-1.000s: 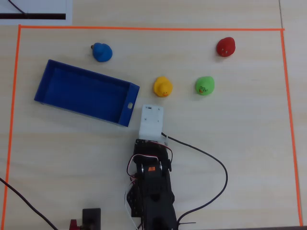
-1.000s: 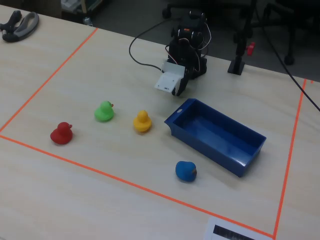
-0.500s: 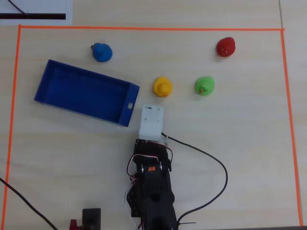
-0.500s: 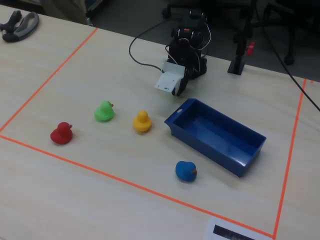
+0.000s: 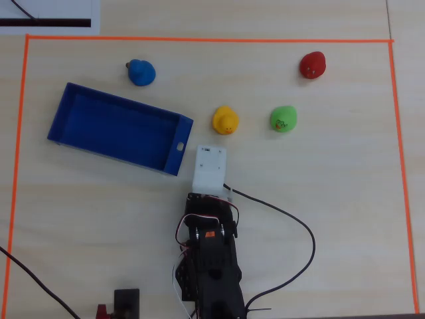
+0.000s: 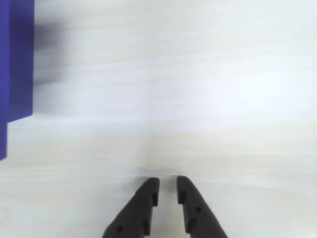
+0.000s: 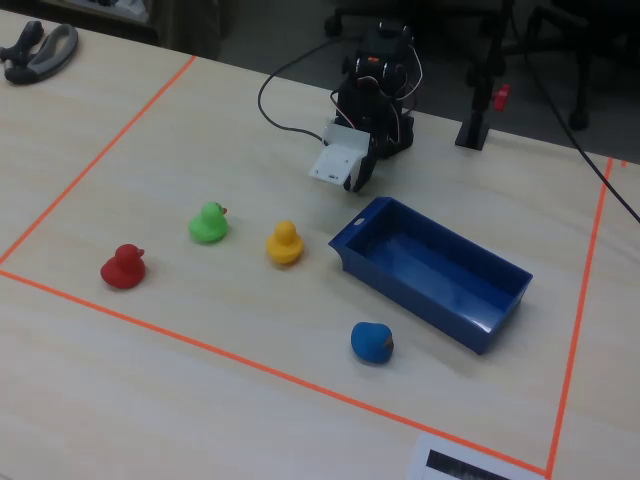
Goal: Grasp red duck and put it into box.
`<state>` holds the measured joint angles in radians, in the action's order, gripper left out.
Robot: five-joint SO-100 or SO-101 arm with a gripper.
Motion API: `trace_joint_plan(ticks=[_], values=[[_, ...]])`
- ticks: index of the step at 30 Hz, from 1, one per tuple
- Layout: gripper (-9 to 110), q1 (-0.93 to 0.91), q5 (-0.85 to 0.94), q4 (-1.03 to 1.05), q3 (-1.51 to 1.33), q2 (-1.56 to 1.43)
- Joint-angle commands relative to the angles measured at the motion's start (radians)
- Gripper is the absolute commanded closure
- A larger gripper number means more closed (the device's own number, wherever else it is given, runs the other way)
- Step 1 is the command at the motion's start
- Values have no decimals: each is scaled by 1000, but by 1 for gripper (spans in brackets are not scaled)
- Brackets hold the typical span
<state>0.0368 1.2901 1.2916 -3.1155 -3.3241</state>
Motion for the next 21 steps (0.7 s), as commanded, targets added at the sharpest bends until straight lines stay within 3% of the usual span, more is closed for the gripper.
trace_joint_plan(ticks=[1, 21], values=[[100, -6, -11, 18, 5, 12], [100, -31, -11, 18, 5, 12]])
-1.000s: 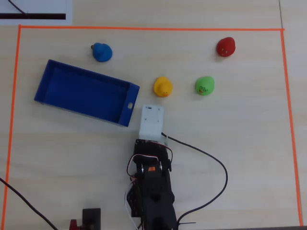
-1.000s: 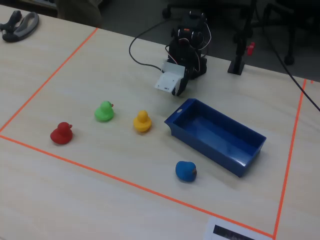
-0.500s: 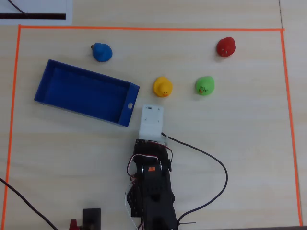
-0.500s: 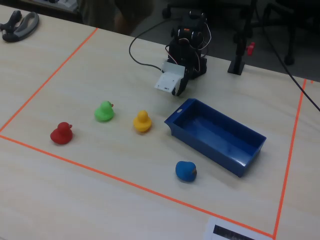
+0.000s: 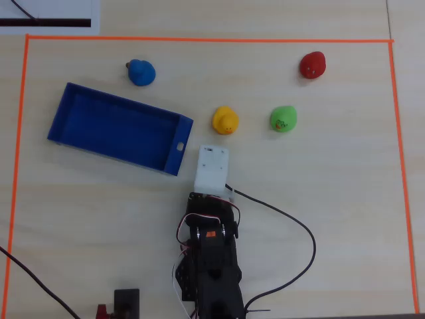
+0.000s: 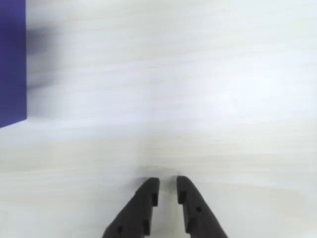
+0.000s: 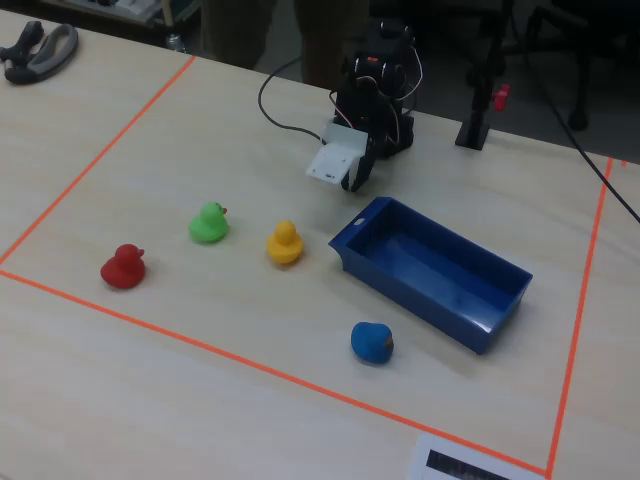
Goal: Grasp red duck and put it into box.
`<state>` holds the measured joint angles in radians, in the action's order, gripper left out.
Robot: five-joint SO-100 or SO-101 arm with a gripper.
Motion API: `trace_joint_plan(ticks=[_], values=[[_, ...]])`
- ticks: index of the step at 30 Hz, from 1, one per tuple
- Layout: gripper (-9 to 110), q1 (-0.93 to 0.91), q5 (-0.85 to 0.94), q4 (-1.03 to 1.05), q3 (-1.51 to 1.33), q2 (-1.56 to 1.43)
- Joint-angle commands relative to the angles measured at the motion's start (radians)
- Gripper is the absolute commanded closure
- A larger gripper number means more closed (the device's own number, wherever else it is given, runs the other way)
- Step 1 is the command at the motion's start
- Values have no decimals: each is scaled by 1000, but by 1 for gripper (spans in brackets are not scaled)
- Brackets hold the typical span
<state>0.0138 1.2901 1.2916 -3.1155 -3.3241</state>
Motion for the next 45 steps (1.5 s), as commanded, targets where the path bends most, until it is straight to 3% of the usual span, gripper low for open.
trace_joint_plan(ticks=[1, 12, 17, 21, 24, 30, 45], values=[[100, -8, -11, 18, 5, 12], [99, -3, -8, 8, 6, 14], [97, -63, 0, -169, 98, 202], [94, -117, -60, -339, 387, 466], [89, -192, -63, -344, 764, 742], [80, -371, 41, -419, 1338, 1126], [72, -549, 287, -870, 1787, 1873]])
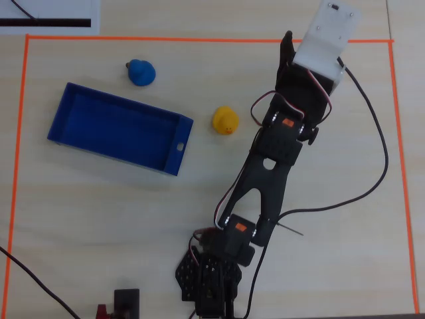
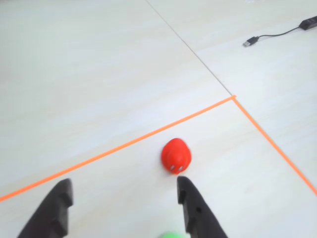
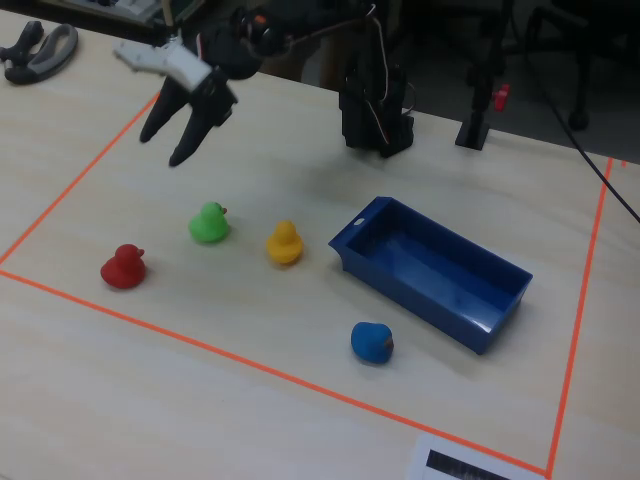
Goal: Grasp red duck and put it into box.
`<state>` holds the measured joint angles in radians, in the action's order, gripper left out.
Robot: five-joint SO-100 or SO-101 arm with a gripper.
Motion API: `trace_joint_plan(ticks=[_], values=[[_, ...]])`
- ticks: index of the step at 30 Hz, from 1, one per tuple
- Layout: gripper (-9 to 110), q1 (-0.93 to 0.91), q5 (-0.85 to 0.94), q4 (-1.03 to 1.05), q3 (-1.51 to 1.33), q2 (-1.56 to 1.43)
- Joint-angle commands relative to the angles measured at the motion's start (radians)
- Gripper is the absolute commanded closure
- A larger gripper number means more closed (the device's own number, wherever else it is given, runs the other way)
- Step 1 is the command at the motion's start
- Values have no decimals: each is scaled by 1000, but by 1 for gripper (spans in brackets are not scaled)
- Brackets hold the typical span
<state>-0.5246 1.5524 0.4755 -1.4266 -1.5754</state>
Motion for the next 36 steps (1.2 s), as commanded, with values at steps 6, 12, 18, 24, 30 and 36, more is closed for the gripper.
trace_joint_plan(ticks=[6, 12, 18, 24, 30, 36], values=[[71, -31, 40, -101, 276, 396], [71, -54, 46, -80, 446, 589], [73, -67, 55, -94, 525, 718], [73, -74, 51, -92, 624, 830], [74, -84, 60, -97, 703, 922], [74, -95, 72, -97, 785, 1019]])
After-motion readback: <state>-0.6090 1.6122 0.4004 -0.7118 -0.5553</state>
